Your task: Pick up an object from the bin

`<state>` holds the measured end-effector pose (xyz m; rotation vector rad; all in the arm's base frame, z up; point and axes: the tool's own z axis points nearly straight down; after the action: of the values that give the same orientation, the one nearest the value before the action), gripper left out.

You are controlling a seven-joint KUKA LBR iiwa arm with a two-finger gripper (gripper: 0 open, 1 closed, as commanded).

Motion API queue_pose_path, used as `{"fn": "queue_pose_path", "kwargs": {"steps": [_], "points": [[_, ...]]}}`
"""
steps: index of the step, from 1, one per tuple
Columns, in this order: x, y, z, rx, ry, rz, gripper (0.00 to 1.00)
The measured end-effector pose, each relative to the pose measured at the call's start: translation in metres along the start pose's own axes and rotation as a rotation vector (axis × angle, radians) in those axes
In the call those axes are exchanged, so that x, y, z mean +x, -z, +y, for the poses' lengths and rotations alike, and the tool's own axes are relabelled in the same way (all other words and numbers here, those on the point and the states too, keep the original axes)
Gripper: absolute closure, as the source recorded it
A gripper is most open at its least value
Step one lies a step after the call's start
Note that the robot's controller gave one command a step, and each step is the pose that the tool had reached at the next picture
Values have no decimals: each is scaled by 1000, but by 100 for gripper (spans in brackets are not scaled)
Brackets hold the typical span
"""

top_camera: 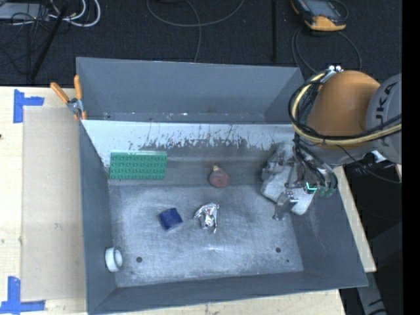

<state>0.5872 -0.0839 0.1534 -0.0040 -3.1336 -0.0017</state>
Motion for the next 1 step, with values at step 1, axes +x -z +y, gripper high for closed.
{"fn": "queue_pose_path", "kwargs": {"steps": [1], "points": [[-32, -19, 85, -4, -3, -9, 0]]}}
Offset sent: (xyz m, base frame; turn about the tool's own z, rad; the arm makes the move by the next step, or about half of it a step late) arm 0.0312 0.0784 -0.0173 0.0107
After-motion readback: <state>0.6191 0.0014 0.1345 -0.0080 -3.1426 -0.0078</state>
